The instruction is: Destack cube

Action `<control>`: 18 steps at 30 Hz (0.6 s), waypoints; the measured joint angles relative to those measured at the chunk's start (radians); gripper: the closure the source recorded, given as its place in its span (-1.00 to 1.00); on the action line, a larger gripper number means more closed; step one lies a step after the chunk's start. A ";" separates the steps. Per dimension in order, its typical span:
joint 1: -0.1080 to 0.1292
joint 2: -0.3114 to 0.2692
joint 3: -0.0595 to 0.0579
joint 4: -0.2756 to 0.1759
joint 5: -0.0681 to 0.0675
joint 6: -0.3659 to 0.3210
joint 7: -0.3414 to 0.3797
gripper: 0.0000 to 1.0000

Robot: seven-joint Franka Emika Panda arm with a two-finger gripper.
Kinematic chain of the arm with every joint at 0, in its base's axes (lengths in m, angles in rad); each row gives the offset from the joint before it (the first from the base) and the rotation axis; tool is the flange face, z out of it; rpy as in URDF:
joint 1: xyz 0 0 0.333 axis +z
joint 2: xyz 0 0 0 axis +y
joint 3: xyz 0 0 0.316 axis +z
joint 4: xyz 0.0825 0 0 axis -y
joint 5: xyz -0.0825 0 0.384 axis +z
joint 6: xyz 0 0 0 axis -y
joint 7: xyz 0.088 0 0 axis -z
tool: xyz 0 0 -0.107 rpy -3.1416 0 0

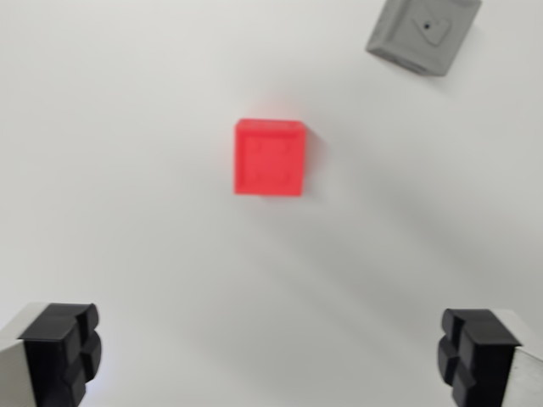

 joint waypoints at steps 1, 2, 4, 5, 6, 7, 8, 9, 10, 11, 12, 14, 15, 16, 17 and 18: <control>0.000 -0.004 0.000 0.004 0.000 -0.008 0.000 -1.00; 0.000 -0.008 0.000 0.008 0.000 -0.016 0.000 -1.00; 0.000 -0.014 0.000 0.016 0.000 -0.030 0.000 -1.00; 0.000 -0.018 0.000 0.019 0.000 -0.037 0.000 -1.00; 0.000 -0.020 0.000 0.023 0.000 -0.044 0.000 -1.00; 0.000 -0.023 0.000 0.026 0.000 -0.051 0.000 -1.00; 0.000 -0.026 0.000 0.029 0.000 -0.057 0.000 -1.00; 0.000 -0.028 -0.001 0.032 0.000 -0.062 0.000 -1.00; 0.000 -0.030 -0.001 0.034 0.000 -0.065 0.000 -1.00; 0.000 -0.032 -0.001 0.037 0.000 -0.069 0.000 -1.00; 0.000 -0.034 -0.001 0.039 0.000 -0.074 0.000 -1.00; 0.000 -0.036 -0.001 0.044 0.000 -0.081 0.000 -1.00; 0.000 -0.037 -0.001 0.046 0.000 -0.084 0.000 -1.00; 0.000 -0.038 -0.001 0.047 0.000 -0.086 0.000 -1.00; 0.000 -0.038 -0.001 0.048 0.000 -0.088 0.000 -1.00; 0.000 -0.039 -0.001 0.048 0.000 -0.089 0.000 -1.00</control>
